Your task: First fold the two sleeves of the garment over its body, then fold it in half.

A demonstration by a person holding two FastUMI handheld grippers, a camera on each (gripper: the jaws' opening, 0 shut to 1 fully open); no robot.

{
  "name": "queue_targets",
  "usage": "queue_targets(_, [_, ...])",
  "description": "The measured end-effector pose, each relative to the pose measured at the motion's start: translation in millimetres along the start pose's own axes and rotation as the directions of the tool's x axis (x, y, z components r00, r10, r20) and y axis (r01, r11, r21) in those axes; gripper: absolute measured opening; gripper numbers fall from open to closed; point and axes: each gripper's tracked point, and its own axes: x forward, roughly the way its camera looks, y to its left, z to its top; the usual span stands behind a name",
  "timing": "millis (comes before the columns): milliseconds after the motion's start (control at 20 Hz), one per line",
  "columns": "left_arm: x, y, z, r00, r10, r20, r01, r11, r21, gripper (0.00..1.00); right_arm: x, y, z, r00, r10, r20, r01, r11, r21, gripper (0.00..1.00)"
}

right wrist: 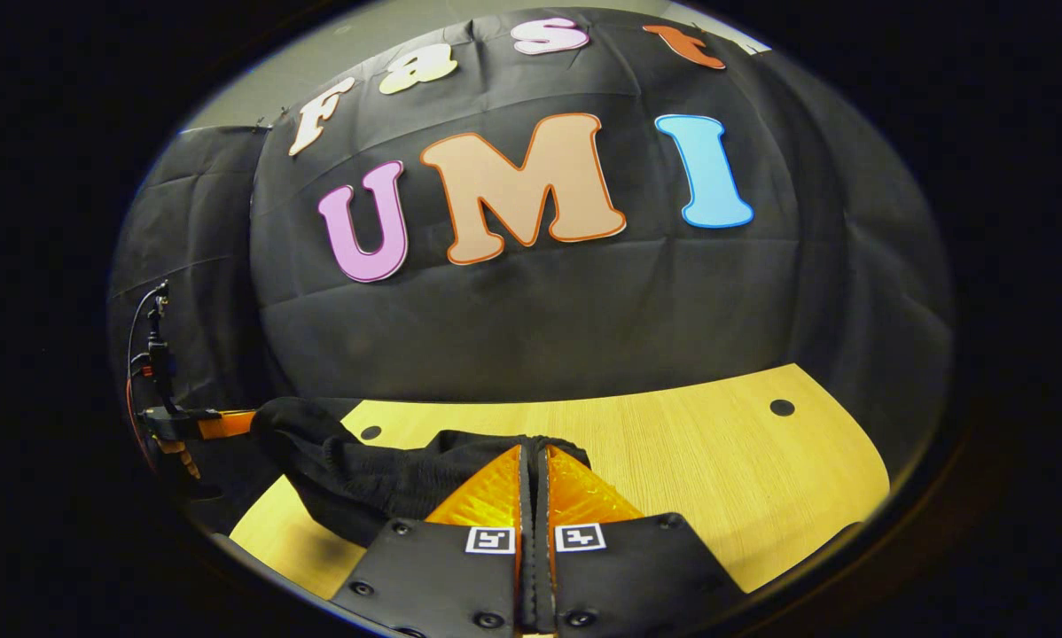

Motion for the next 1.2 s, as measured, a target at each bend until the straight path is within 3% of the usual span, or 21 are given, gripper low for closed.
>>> queue_targets(300, [41.1, 1.2, -5.9, 0.999, -0.018, -0.030, 0.019, 0.999, 0.046, 0.00, 31.3, -5.8, -3.4, 0.998, -0.057, -0.034, 0.058, 0.998, 0.030, 0.00])
queue_targets(350, [45.1, 14.4, -3.0, 0.999, 0.048, -0.019, -0.046, 0.996, 0.074, 0.00, 36.2, -13.0, -4.6, 0.994, -0.102, -0.043, 0.104, 0.994, 0.039, 0.03])
queue_targets(400, [57.3, 26.0, 1.4, 0.996, 0.092, 0.012, -0.093, 0.992, 0.088, 0.00, 36.1, -22.5, -4.7, 0.986, -0.162, -0.038, 0.164, 0.985, 0.053, 0.14])
queue_targets(500, [55.6, 27.7, 20.8, 0.991, 0.101, 0.091, -0.107, 0.992, 0.062, 1.00, 36.5, -23.3, 11.6, 0.983, -0.181, 0.011, 0.180, 0.980, 0.089, 0.71])
queue_targets(550, [52.4, 22.6, 29.9, 0.990, 0.081, 0.119, -0.087, 0.995, 0.052, 0.93, 33.3, -19.5, 20.1, 0.983, -0.177, 0.040, 0.173, 0.980, 0.094, 0.99])
queue_targets(650, [46.6, 14.2, 31.1, 0.991, 0.051, 0.123, -0.057, 0.997, 0.047, 0.98, 18.1, -23.2, 26.2, 0.974, -0.214, 0.074, 0.209, 0.975, 0.075, 0.98])
queue_targets(700, [42.6, 10.9, 32.3, 0.992, 0.040, 0.123, -0.046, 0.998, 0.046, 0.95, 11.2, -23.1, 28.9, 0.971, -0.224, 0.088, 0.218, 0.974, 0.067, 0.91])
queue_targets(750, [39.1, 6.2, 33.7, 0.991, 0.029, 0.129, -0.034, 0.999, 0.036, 0.95, 2.7, -21.1, 31.4, 0.968, -0.229, 0.104, 0.224, 0.973, 0.059, 0.97])
queue_targets(800, [34.2, 1.2, 37.4, 0.990, 0.013, 0.140, -0.017, 1.000, 0.025, 0.99, -5.4, -19.2, 34.3, 0.965, -0.232, 0.119, 0.228, 0.973, 0.048, 0.97])
queue_targets(900, [15.4, -2.5, 46.1, 0.986, 0.016, 0.163, -0.018, 1.000, 0.012, 0.95, -27.7, -16.1, 42.1, 0.959, -0.230, 0.163, 0.229, 0.973, 0.028, 0.97])
queue_targets(1150, [-62.5, -14.6, 75.1, 0.960, 0.047, 0.277, -0.055, 0.998, 0.021, 0.98, -88.9, 4.1, 49.5, 0.950, -0.163, 0.266, 0.173, 0.985, -0.014, 0.97])
queue_targets(1200, [-80.4, -18.2, 77.8, 0.954, 0.055, 0.296, -0.062, 0.998, 0.014, 0.95, -104.6, 9.1, 48.1, 0.948, -0.145, 0.282, 0.157, 0.987, -0.022, 0.92])
